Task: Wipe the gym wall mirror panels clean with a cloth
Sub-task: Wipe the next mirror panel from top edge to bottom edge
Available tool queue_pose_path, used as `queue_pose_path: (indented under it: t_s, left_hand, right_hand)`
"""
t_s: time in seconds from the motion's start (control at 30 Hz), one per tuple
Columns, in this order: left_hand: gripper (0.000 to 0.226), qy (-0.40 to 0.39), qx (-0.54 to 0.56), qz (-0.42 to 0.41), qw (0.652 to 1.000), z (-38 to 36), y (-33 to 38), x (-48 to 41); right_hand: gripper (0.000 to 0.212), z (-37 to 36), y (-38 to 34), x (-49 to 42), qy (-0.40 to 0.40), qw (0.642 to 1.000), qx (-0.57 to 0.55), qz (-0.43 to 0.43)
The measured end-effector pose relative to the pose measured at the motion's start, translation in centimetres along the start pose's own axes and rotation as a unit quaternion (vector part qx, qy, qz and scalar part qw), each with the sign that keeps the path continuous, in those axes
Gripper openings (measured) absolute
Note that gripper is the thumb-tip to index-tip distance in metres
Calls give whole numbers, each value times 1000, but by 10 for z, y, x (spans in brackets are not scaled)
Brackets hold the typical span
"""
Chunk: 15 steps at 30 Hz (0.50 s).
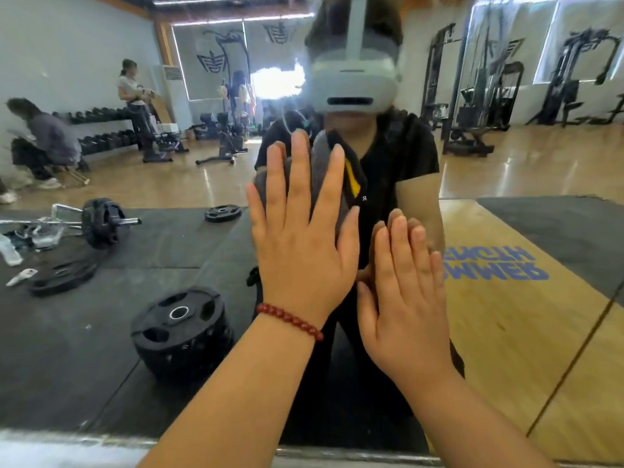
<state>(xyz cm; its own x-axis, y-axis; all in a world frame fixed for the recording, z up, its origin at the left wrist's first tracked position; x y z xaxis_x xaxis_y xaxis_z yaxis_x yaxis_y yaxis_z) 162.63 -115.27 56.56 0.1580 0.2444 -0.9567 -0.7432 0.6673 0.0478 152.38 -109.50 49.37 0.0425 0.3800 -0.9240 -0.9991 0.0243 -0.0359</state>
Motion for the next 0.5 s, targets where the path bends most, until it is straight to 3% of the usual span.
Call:
queue_pose_path:
  t_s: [0.1,0.3,0.5]
  left_hand:
    - [57,6,-18,-14,1000,-11,1,17]
    - [67,-55,-63,-64,994,-36,-24,125]
    - [55,-23,-23,0,999,-26,-14,73]
  right_hand:
    - [66,-4,0,1,3,1000,-8,-9]
    - [68,-15,1,27,-14,1000,4,-1]
    - [77,-37,-2,75,-40,999,15,-21]
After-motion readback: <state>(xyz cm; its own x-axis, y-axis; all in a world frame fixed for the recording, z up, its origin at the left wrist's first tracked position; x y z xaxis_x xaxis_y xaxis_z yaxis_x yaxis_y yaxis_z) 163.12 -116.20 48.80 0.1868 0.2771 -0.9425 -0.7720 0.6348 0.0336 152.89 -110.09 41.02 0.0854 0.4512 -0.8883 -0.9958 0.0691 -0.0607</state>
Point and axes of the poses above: each hand's wrist, its own x-axis away from the middle knuckle, its own z-axis out of the back of the hand, y = z × x, the point moved 6 cm from there along -x, towards the middle knuckle
